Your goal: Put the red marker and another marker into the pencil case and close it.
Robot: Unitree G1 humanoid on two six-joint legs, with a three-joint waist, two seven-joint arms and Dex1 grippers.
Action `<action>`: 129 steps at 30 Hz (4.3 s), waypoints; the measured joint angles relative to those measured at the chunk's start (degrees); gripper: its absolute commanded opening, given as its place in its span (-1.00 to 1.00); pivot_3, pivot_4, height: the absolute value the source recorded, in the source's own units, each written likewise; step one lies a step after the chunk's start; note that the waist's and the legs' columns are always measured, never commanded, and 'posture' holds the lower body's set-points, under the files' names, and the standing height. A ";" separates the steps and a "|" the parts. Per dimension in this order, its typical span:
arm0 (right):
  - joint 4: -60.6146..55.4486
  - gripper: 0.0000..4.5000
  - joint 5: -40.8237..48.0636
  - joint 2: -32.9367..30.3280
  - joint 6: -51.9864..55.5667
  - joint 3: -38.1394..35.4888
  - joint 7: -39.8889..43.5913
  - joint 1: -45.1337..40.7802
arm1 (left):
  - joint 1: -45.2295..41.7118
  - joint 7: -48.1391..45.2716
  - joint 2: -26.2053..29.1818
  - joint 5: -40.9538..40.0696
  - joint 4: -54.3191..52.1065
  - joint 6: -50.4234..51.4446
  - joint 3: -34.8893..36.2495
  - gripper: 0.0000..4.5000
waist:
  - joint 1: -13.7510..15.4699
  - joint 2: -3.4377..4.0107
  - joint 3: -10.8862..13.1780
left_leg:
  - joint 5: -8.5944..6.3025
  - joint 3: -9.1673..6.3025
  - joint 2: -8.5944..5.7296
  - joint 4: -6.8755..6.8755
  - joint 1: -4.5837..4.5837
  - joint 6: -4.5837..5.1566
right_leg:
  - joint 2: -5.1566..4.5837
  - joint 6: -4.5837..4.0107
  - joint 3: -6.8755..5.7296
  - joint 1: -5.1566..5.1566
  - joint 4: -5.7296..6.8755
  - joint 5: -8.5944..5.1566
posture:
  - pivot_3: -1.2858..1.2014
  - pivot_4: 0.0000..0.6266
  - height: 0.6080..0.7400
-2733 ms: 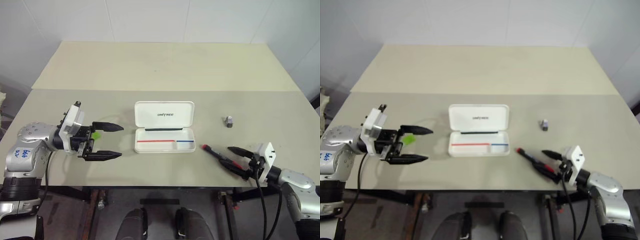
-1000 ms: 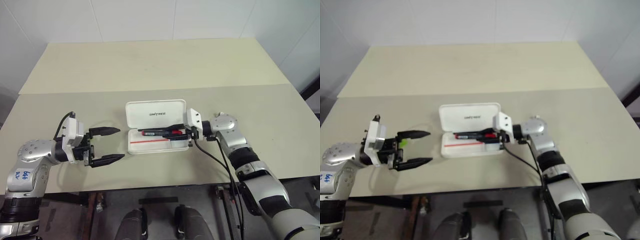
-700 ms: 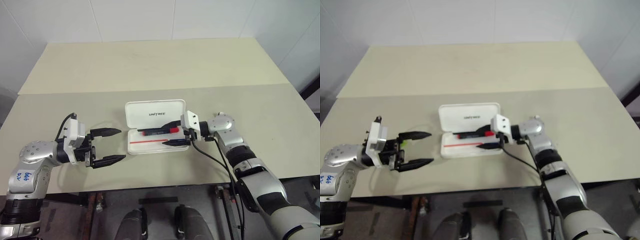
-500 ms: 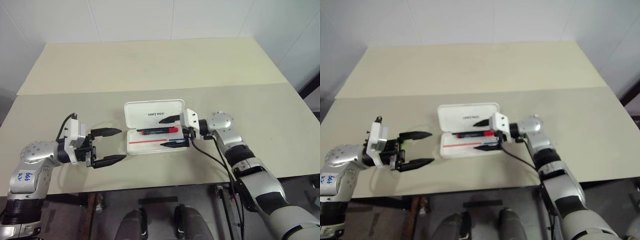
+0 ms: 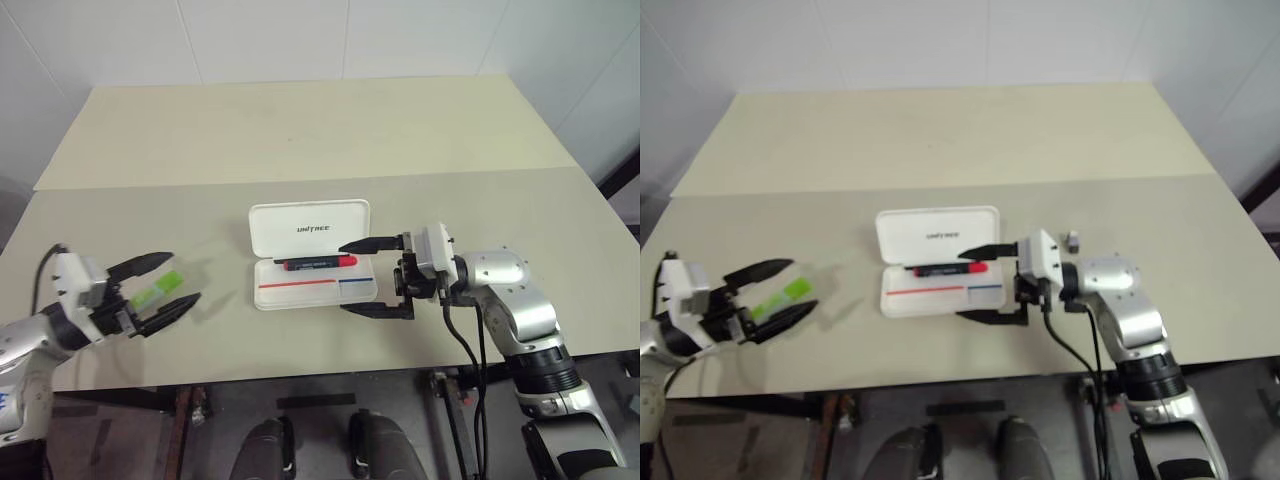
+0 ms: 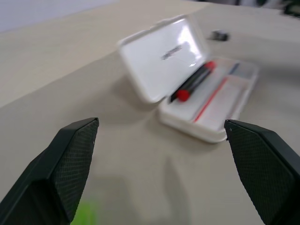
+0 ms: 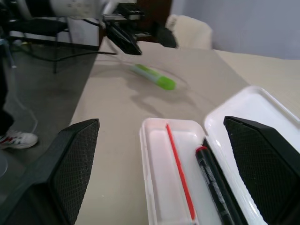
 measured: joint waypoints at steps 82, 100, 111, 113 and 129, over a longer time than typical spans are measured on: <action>-11.02 1.00 9.96 -11.30 4.08 -13.30 -4.52 10.93 | -27.07 -11.73 -1.74 6.62 10.25 -2.09 -28.12 -0.55 | 0.53 -0.31 -0.18 | 0.08 0.75 0.37 0.24 0.04 0.34 | 0.21 -0.21 -0.68 -0.14 0.06 0.21 | 0.03 -0.52 1.00; -18.07 1.00 10.27 -11.40 6.21 -13.45 -11.05 14.43 | -30.99 -8.13 -4.88 18.23 17.60 -5.29 -35.73 -0.55 | 0.76 -0.32 -0.18 | 0.07 0.72 0.37 0.27 0.03 0.40 | 0.17 -0.19 -0.56 -0.13 0.05 0.22 | 0.03 -0.52 1.00; -18.68 1.00 10.17 -11.01 6.07 -13.33 -12.43 15.31 | -32.80 -10.70 -6.76 18.59 19.43 -6.65 -37.41 -0.55 | 1.23 -0.32 -0.18 | 0.07 0.75 0.37 0.34 0.02 0.42 | 0.19 -0.18 -0.66 -0.13 0.10 0.23 | 0.03 -0.52 1.00; -18.69 1.00 10.09 -10.86 6.02 -13.32 -12.62 15.34 | -32.82 -10.95 -7.11 18.76 19.43 -6.65 -38.01 -0.55 | 1.43 -0.32 -0.18 | 0.07 0.75 0.37 0.35 0.02 0.43 | 0.19 -0.17 -0.66 -0.13 0.10 0.23 | 0.03 -0.52 1.00; -19.00 1.00 9.57 -9.92 5.05 -13.23 -14.27 15.64 | -34.97 -10.85 -9.32 20.16 19.51 -3.35 -40.50 0.92 | 2.09 -0.32 -0.18 | 0.08 0.73 0.36 0.50 0.01 0.49 | 0.20 -0.12 -0.68 -0.07 0.13 0.26 | 0.03 -0.52 1.00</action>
